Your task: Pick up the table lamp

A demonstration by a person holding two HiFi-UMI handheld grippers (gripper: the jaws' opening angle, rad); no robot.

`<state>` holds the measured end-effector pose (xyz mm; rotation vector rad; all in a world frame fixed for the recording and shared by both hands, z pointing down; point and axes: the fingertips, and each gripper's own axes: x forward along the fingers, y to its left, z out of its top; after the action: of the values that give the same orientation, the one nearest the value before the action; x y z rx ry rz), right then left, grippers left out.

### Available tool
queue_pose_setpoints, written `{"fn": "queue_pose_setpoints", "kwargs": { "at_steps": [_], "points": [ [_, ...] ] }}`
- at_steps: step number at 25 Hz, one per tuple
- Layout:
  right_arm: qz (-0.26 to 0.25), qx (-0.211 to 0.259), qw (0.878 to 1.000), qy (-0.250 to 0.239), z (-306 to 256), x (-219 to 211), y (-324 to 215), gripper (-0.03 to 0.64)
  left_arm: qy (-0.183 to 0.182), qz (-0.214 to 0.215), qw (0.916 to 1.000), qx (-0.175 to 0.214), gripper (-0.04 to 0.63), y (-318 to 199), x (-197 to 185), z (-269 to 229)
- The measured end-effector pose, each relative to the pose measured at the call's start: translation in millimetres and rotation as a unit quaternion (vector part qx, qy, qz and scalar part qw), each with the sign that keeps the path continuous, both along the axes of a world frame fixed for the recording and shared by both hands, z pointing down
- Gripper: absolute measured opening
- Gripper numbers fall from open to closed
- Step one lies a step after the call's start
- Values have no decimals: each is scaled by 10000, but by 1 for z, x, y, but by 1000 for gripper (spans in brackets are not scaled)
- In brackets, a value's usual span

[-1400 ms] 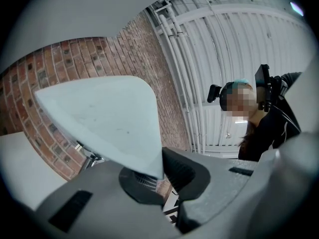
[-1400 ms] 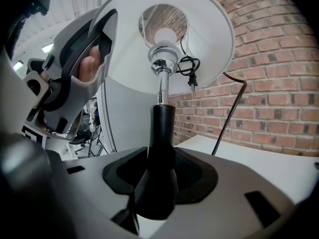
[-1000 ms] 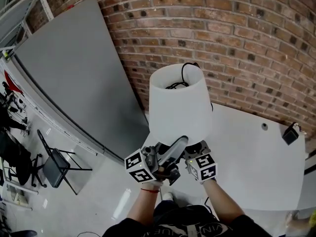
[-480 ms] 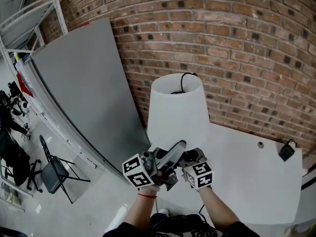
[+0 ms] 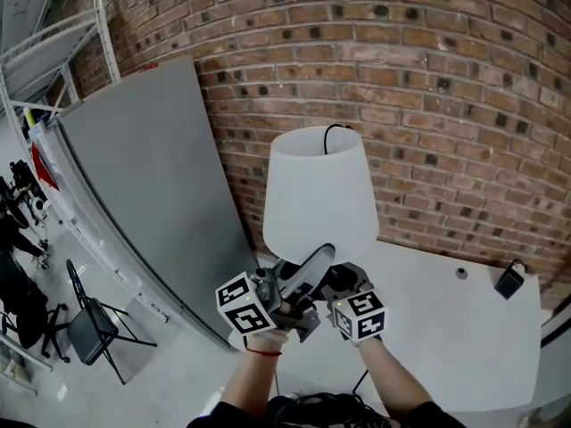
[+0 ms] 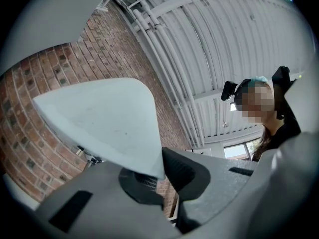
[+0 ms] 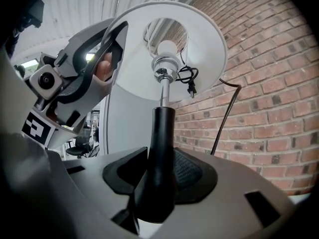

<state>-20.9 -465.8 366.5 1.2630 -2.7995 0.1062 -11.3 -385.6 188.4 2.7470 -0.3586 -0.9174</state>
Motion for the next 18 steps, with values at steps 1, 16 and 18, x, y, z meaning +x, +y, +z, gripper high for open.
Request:
{"fn": "queue_pose_setpoints", "kwargs": {
  "at_steps": [1, 16, 18],
  "points": [
    [8, 47, 10000, -2, -4, 2, -1, 164, 17, 5, 10000, 37, 8, 0, 1, -4],
    [120, 522, 9985, -82, -60, 21, -15, 164, -69, 198, 9989, 419, 8, -1, 19, -52],
    [134, 594, 9981, -103, -68, 23, -16, 164, -81, 219, 9986, 485, 8, 0, 21, -59]
  ]
}}
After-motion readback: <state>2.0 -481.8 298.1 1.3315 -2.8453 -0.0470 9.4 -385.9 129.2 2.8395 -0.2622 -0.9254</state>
